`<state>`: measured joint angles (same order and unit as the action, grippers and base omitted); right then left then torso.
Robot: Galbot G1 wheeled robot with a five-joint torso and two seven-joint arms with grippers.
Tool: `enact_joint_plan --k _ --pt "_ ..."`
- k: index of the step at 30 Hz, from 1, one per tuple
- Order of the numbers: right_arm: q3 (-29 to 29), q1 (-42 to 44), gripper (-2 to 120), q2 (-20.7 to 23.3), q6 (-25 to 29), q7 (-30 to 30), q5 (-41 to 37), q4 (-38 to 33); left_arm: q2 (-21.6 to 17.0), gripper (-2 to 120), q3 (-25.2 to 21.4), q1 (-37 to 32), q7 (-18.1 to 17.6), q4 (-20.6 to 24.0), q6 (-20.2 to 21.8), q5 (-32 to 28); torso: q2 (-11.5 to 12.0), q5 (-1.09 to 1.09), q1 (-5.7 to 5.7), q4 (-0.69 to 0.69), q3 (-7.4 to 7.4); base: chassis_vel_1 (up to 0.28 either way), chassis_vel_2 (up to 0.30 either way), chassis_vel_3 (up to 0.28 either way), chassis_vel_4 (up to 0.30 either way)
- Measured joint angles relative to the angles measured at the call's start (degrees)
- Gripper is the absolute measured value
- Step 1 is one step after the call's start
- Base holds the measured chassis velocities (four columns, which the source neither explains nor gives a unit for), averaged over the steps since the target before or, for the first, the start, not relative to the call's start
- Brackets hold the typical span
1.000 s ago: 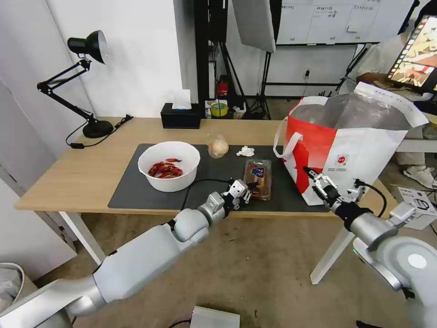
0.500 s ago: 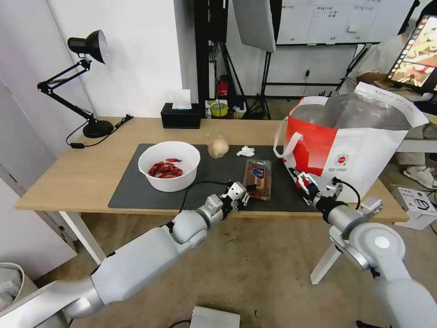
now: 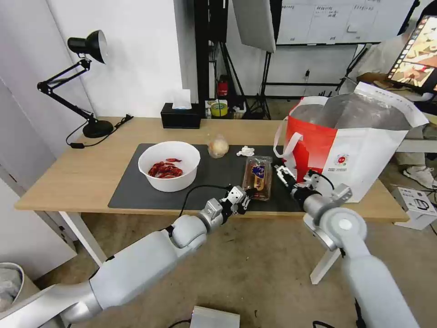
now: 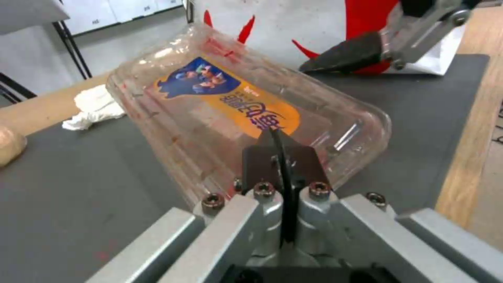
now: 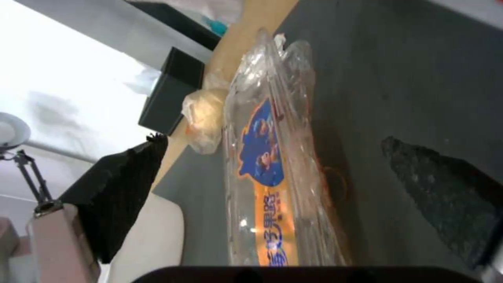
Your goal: Pick up the trash from the table and place it into the takeout bag.
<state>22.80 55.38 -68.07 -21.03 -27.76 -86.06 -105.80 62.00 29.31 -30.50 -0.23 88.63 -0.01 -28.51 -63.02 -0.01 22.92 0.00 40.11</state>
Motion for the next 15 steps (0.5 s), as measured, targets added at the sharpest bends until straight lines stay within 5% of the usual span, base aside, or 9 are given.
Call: enact_joint_plan --k 15 --pt "-4.34 -5.67 100 -0.16 -0.39 -1.67 -0.02 5.47 0.36 0 0.55 1.13 -2.07 0.48 0.27 -2.76 0.00 0.01 0.00 0.00 0.00 0.000 0.000 0.000 0.000"
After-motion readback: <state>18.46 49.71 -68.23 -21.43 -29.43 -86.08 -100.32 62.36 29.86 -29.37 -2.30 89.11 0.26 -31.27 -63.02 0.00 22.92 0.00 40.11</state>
